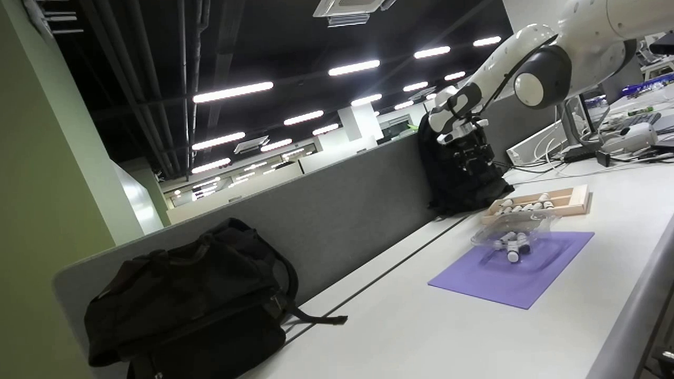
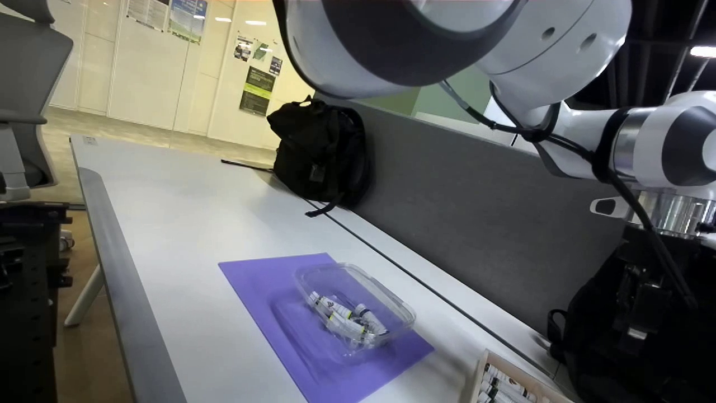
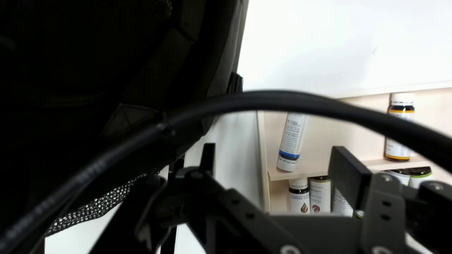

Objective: Get the object from the table and put it in the upper half of the box

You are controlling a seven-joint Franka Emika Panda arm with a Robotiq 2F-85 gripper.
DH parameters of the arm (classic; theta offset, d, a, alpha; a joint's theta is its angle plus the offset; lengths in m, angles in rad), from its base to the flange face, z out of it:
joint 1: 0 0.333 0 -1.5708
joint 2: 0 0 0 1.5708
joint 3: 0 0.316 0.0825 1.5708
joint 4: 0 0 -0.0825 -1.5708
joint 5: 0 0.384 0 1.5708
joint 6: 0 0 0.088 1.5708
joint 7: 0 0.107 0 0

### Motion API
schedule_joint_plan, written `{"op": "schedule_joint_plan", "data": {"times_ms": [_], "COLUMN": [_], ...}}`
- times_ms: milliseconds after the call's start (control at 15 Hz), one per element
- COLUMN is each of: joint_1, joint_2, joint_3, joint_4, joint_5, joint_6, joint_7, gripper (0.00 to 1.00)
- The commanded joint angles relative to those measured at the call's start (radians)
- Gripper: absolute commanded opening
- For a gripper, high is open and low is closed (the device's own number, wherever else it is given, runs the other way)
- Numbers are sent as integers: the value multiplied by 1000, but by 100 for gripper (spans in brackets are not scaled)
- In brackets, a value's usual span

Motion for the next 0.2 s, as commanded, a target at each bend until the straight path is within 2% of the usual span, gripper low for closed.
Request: {"op": "schedule_joint_plan", "data": {"times_ms": [0, 133], "joint_1": [3, 5], "joint_2": [-15, -17], "joint_3": [-1, -5], "joint_4": [-18, -19], "joint_5": [-8, -12], "joint_6": [3, 3], "joint_7": [6, 9], "gripper": [90, 94]}}
